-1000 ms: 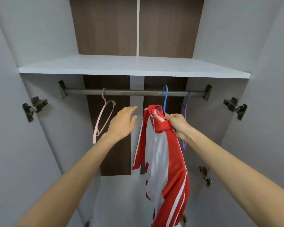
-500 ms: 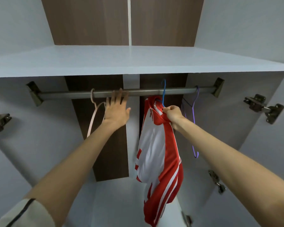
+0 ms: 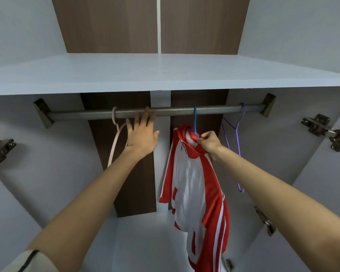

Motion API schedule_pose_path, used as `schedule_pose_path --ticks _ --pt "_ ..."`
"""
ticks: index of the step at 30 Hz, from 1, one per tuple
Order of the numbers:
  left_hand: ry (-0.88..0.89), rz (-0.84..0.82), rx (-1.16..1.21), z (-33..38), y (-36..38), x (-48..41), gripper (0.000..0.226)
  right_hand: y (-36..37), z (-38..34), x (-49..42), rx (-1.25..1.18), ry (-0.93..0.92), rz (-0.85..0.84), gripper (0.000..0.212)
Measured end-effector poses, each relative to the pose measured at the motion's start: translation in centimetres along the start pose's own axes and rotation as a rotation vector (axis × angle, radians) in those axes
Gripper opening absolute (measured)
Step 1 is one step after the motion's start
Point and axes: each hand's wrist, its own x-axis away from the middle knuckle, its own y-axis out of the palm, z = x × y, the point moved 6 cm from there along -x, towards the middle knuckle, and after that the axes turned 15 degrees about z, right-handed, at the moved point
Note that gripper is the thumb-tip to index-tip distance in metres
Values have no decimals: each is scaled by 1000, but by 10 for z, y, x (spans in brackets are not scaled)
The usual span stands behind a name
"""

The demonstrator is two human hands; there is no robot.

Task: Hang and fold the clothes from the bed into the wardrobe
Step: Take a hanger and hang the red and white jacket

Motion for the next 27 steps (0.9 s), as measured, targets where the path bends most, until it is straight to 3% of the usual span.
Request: schedule_pose_path --ticks 4,10,16,27 --pt "-1 74 91 15 -21 8 58 -27 -12 8 73 -115 -12 18" --pt "-26 142 234 42 -58 36 51 -73 -32 45 58 -298 -95 8" --pt "-38 108 290 75 -91 83 48 -124 -19 100 143 -445 -141 9" --pt "-153 6 301 144 -145 220 46 -228 42 209 228 -546 -202 14"
